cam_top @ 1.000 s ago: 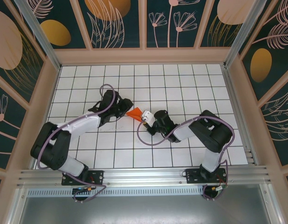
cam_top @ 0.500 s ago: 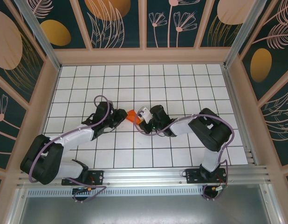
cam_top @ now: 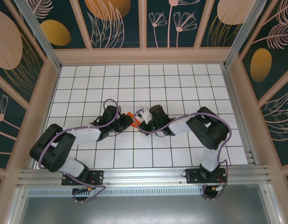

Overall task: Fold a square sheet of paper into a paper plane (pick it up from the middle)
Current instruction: Fold the wing for the fifth time at the center of the table.

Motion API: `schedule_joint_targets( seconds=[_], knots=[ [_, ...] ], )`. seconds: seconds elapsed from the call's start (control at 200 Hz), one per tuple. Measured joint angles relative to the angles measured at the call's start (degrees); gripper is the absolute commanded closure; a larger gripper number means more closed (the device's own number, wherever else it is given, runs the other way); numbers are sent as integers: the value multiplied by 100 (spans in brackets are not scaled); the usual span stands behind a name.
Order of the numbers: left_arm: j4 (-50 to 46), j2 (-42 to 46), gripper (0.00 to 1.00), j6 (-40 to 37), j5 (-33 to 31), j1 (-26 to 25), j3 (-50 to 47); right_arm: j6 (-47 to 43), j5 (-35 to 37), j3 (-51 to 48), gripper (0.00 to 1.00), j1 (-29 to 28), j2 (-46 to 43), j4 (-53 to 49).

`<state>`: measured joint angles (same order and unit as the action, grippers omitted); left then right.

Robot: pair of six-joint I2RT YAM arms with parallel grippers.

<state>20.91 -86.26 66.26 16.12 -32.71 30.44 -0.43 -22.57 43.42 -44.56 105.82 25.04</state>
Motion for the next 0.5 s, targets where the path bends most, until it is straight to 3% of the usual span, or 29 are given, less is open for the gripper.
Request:
schedule_joint_targets(
  seconds=[0.5],
  knots=[
    [-15, -273, 86, 0, -13, 0, 195, 286, -437, 197, 74, 74, 0, -260]
  ],
)
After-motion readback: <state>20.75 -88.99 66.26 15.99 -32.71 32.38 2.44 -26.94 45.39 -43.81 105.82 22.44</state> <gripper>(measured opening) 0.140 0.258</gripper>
